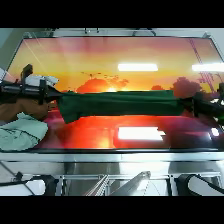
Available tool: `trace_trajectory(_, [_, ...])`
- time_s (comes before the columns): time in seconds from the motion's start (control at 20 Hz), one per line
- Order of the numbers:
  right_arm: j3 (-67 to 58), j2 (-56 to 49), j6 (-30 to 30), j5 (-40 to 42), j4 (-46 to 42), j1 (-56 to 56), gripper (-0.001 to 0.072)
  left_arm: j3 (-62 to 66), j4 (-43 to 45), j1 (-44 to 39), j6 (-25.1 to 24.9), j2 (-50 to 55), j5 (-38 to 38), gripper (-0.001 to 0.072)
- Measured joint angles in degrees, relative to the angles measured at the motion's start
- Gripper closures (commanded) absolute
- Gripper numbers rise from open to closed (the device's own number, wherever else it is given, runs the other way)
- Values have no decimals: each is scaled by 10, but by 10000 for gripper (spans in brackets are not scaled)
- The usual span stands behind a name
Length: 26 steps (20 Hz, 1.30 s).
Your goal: Fold the shirts.
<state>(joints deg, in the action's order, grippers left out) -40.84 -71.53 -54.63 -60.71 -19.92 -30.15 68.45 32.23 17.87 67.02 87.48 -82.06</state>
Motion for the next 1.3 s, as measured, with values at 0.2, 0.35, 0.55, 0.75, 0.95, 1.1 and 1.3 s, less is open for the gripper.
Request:
trace_trajectory(0.2, [-52, -85, 71, 85, 47, 56, 694, 105, -2, -24, 9, 129, 10, 692])
trace_trajectory(0.35, [-77, -148, 108, 118, 62, 81, 694, 176, -2, -35, 14, 207, 9, 692])
trace_trajectory(0.55, [-90, -202, 138, 137, 69, 95, 692, 256, -2, -58, 21, 287, -14, 679])
trace_trajectory(0.75, [-106, -217, 153, 102, 68, 90, 459, 312, -2, -75, 31, 324, -46, 411])
trace_trajectory(0.95, [-169, -213, 91, 25, -27, 43, 90, 392, -3, -61, 70, 332, -102, 411])
trace_trajectory(1.1, [-215, -213, 16, 8, -122, 11, 64, 443, -3, -45, 106, 324, -131, 411])
trace_trajectory(1.3, [-240, -242, -27, -7, -161, 15, 64, 468, -3, -52, 123, 306, -136, 412])
